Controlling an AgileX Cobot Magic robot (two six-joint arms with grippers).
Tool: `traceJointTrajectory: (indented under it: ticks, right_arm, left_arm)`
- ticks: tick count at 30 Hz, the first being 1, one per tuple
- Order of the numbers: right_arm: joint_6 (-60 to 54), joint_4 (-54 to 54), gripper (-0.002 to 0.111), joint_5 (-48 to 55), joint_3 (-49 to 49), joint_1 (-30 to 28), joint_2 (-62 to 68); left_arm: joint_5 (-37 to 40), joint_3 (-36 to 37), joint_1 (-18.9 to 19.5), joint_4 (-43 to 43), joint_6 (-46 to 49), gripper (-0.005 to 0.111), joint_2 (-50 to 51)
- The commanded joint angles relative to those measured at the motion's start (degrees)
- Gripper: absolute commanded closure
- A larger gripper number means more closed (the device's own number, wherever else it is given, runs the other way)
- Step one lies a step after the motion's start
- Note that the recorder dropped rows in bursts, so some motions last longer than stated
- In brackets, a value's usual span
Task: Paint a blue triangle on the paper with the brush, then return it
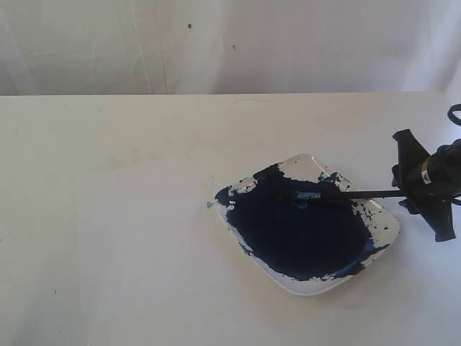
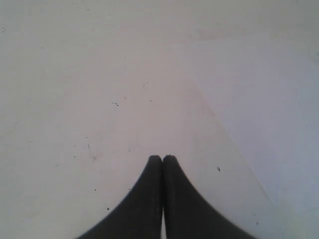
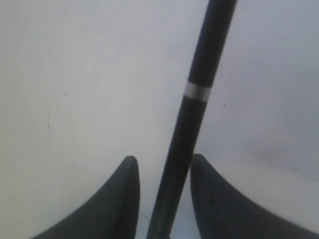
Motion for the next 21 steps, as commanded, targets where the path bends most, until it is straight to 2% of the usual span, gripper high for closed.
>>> traceJointTrajectory:
  ticks: [1, 6, 14, 21]
  right_arm:
    - [0.25, 0.06, 0.075, 0.23, -0.39, -0.47, 0.06]
    - [0.25, 0.16, 0.077, 0.23, -0.39, -0.47, 0.06]
    - [0.25, 0.16, 0.087, 0.35, -0.39, -0.47, 0.06]
    - [0.25, 0.16, 0.087, 0.35, -0.39, -0.47, 0.06]
  left_arm:
    - [0.18, 0.21, -0.24, -0.36, -0.1, 0.107, 0.17]
    - [0.18, 0.21, -0.24, -0.36, -0.1, 0.107, 0.17]
    - [0.18, 0.21, -0.24, -0.36, -0.1, 0.107, 0.17]
    - [0.18, 0.21, -0.24, -0.36, -0.1, 0.107, 0.17]
